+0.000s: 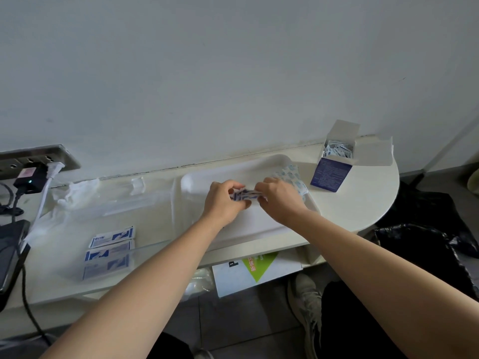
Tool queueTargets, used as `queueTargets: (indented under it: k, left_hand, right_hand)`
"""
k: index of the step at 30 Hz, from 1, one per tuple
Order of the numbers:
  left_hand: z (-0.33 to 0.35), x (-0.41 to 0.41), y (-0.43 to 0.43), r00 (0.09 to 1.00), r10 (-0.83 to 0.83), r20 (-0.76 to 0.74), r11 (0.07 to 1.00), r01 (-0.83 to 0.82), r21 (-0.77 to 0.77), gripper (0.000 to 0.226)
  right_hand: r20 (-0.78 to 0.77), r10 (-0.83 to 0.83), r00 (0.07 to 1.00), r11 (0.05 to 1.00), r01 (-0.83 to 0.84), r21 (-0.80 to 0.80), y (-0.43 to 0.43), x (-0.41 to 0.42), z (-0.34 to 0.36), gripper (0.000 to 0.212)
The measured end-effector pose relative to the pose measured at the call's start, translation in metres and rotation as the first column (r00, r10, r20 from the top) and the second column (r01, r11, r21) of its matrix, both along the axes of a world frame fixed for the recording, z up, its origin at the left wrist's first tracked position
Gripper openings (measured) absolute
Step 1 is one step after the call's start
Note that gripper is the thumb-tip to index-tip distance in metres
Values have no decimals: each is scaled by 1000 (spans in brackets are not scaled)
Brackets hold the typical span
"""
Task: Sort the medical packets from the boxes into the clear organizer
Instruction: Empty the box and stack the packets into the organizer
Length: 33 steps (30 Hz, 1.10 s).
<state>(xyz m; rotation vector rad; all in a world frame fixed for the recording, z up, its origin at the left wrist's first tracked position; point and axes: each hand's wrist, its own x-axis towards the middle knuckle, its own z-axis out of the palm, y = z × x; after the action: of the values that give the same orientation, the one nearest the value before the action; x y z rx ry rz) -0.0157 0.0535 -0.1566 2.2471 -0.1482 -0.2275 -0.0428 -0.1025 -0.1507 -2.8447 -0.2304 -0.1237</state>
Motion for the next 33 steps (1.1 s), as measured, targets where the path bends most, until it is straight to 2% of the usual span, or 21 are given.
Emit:
queueTargets:
  k: [6, 14, 18, 20, 23, 27, 33]
  left_hand:
    - [-8, -3, -3, 997, -63, 44, 998, 62, 32, 29]
    - [-11, -4, -6, 989, -126, 83, 989, 119, 85, 17]
    - [-19, -2, -7, 994, -106, 38, 987, 101, 121, 34]
    - [-20, -2, -8, 996, -81, 27, 990, 77, 117, 39]
    - [-20, -2, -8, 994, -99, 46, 983, 91, 160, 35]
    - [-21, 0, -8, 995, -58, 86, 992, 48, 118, 31]
    - [-10, -3, -7, 994, -74, 75, 993, 67, 94, 28]
  right_hand:
    - [-76, 18, 997, 998, -13, 62, -5, 1, -5, 22]
    - [-164, -14, 986, 998, 5, -56, -1, -1, -10, 36]
    - [-199, -64, 978, 991, 38, -132, -2, -3, -14, 38]
    - [-191, -75, 979, 991, 52, -122, -3, -3, -14, 38]
    - [-207, -62, 976, 989, 33, -141, -3, -2, -15, 35]
    - [-183, -57, 982, 992, 35, -123, -4, 0, -15, 31]
    - [-174, -23, 985, 999, 15, -48, -8, 0, -16, 25]
